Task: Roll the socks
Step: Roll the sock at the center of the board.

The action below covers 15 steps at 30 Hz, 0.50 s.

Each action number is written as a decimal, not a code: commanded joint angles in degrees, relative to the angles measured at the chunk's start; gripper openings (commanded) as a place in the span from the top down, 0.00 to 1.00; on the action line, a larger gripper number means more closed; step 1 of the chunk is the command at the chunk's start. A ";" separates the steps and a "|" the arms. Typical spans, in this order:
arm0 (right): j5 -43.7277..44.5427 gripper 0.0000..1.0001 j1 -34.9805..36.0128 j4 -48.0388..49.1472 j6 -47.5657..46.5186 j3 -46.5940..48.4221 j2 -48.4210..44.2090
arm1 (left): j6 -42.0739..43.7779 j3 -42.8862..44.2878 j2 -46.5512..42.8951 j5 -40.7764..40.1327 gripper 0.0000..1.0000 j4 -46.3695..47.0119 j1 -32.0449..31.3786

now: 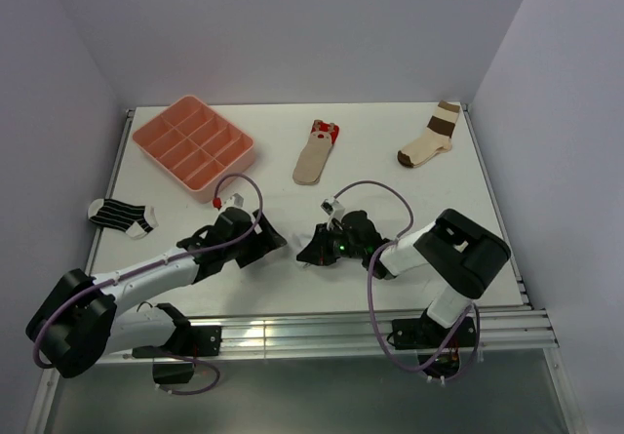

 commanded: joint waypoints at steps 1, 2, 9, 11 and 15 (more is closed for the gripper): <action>-8.88 1.00 -2.01 2.55 4.48 -2.54 4.76 | -1.49 -1.40 0.71 2.02 0.15 7.93 0.04; -10.81 1.00 -2.63 5.17 6.05 -2.72 6.51 | -1.49 -1.74 1.15 2.02 0.16 8.37 0.04; -13.37 1.00 -4.83 8.71 8.00 -2.72 10.74 | -3.33 -2.80 5.46 3.69 0.23 13.73 0.04; -13.72 1.00 -5.27 8.63 8.09 -2.72 11.27 | -3.51 -2.63 7.30 3.69 0.26 14.09 -0.05; -13.29 0.99 -5.53 6.26 6.69 -2.37 10.39 | -3.69 -2.10 10.56 3.51 0.34 13.48 0.04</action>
